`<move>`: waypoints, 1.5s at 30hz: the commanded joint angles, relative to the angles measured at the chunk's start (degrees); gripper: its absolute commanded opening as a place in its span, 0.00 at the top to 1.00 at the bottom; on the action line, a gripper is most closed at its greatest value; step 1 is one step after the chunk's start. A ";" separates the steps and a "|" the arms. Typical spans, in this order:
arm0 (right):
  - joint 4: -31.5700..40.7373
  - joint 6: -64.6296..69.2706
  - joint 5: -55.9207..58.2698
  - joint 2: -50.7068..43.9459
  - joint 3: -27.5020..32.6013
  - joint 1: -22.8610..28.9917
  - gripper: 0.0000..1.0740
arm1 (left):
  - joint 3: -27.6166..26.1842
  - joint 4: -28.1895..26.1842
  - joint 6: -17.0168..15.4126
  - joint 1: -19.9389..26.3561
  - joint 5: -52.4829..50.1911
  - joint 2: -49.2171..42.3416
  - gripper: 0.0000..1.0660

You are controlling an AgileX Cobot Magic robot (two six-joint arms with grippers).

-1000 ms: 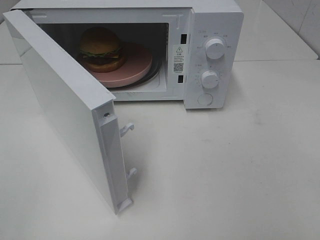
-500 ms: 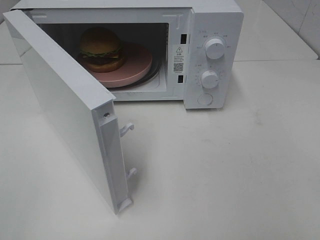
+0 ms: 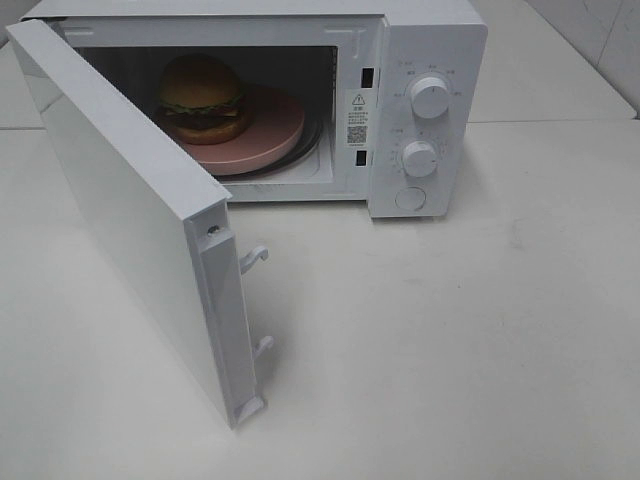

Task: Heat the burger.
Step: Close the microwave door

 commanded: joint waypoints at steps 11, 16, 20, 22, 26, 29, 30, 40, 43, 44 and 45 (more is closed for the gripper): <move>0.17 -0.57 -0.46 -1.49 0.06 -0.46 0.34 | -1.89 -0.34 0.23 -0.23 -10.60 11.75 0.37; 0.17 -0.57 -0.46 -1.49 0.06 -0.46 0.34 | -1.49 -0.63 0.23 -0.23 -14.09 16.39 0.53; 0.17 -0.57 -0.46 -1.49 0.06 -0.46 0.34 | -0.29 -0.74 0.23 -0.23 -18.68 22.69 0.80; 0.17 -0.57 -0.46 -1.49 0.06 -0.46 0.34 | 0.57 -0.74 0.23 -0.23 -21.60 25.32 0.93; 0.17 -0.57 -0.46 -1.49 0.06 -0.46 0.34 | 2.01 -1.03 0.23 -0.23 -28.59 29.51 1.00; 0.17 -0.57 -0.46 -1.49 0.06 -0.46 0.34 | 4.18 -1.49 0.23 -0.23 -38.50 32.49 1.00; 0.17 -0.57 -0.46 -1.49 0.06 -0.46 0.34 | 4.18 -1.49 0.23 -0.23 -38.50 32.49 1.00; 0.17 -0.57 -0.46 -1.49 0.06 -0.46 0.34 | 12.03 -2.75 0.17 -0.23 -65.03 41.08 1.00; 0.17 -0.52 -0.46 -1.49 0.06 -0.46 0.34 | 13.98 -2.75 0.17 -0.23 -72.02 44.58 1.00; 0.17 -0.52 -0.46 -1.49 0.06 -0.46 0.34 | 15.01 -2.46 0.11 -0.23 -76.38 46.98 1.00; 0.17 -0.52 -0.46 -1.49 0.06 -0.46 0.34 | 15.01 -2.46 0.11 -0.23 -76.38 46.98 1.00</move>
